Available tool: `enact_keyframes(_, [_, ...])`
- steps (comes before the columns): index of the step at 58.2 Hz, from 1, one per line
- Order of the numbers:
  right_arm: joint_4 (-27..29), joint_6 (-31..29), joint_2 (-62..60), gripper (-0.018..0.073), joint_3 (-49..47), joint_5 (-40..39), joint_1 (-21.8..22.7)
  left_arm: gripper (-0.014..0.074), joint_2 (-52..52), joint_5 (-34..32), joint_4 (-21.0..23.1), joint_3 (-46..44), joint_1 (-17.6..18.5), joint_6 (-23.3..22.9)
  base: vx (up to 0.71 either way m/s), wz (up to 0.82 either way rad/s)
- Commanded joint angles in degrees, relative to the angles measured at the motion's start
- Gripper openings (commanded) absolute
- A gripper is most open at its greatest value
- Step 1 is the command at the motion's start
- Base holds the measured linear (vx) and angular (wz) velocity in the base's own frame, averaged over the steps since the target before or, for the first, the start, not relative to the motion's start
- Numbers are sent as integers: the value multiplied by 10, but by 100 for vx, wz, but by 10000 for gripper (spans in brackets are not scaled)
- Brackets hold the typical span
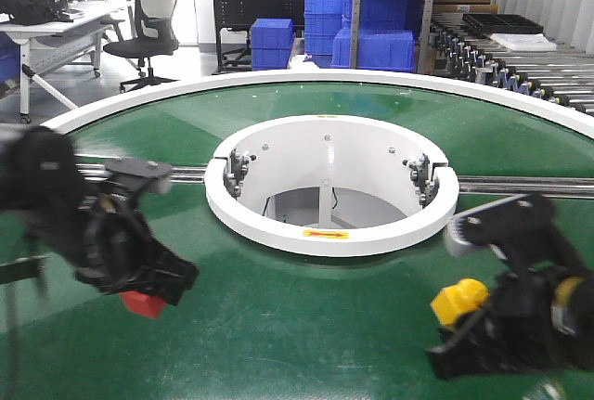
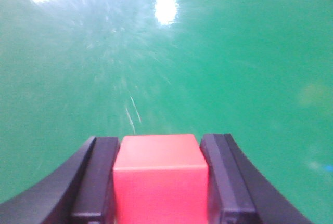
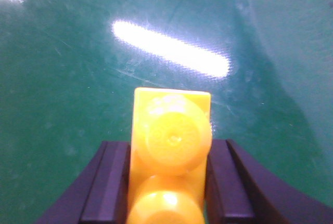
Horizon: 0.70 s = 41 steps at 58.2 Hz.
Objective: Pick red and yellow blocks into blue bin
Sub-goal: 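Lower the left gripper onto the red cube and close on it, then lift both held blocks up off the conveyor table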
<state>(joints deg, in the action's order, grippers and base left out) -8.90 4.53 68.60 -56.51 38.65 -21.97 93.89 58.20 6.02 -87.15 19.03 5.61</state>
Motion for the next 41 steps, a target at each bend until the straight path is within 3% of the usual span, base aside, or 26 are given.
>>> enact_keyframes(1, [-10,-6,-58,242,26,-52,0,237,-107,-61,8,48,10,8,0,0])
enact_keyframes(20, [0,-6,-212,242,146,-34,0,237,-384,-136,22,276,15,15,0,0])
enact_keyframes(41, [8,-3,-309,242,167,16,0,237,-723,-233,23,464,15,12,0,0])
